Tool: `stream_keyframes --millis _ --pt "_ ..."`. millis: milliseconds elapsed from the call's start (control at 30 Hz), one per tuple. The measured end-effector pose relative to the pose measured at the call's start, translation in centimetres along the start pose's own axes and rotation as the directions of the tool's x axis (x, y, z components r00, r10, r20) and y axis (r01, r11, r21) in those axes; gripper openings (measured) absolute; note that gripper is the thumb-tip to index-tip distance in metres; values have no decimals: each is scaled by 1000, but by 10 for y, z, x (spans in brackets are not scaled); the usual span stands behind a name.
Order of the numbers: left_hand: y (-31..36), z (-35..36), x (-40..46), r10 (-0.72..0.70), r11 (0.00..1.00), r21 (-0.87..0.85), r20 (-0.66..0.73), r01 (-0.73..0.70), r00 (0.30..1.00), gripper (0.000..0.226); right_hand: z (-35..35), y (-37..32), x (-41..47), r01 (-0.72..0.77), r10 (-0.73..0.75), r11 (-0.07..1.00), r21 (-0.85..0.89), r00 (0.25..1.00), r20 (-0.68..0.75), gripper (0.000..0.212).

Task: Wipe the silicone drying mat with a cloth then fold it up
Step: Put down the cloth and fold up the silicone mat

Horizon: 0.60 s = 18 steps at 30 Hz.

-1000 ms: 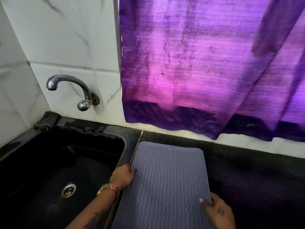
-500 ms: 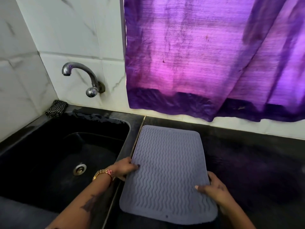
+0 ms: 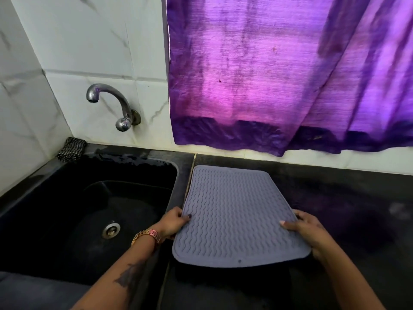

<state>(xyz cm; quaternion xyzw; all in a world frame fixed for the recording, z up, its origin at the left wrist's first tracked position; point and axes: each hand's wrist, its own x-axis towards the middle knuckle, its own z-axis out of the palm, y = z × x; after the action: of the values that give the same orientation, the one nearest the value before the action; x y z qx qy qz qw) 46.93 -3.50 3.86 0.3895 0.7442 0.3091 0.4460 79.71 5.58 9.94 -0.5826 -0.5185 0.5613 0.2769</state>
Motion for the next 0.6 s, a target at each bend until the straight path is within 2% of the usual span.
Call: stream_keyframes --millis 133,267,400,600 --pt "-7 8 -7 -44 998 36 -102 48 994 17 8 20 -4 -16 16 1000 11 1000 2 40" --pt "-16 18 -19 -36 991 116 -194 60 980 28 8 50 2 -55 55 998 6 998 -7 45" --pt "-21 25 -31 -47 979 181 -254 95 966 26 5 68 3 -66 66 998 -2 998 -21 39" --pt "-28 28 -45 -104 980 129 -306 149 946 32 0 65 4 -10 10 1000 13 999 -43 38"
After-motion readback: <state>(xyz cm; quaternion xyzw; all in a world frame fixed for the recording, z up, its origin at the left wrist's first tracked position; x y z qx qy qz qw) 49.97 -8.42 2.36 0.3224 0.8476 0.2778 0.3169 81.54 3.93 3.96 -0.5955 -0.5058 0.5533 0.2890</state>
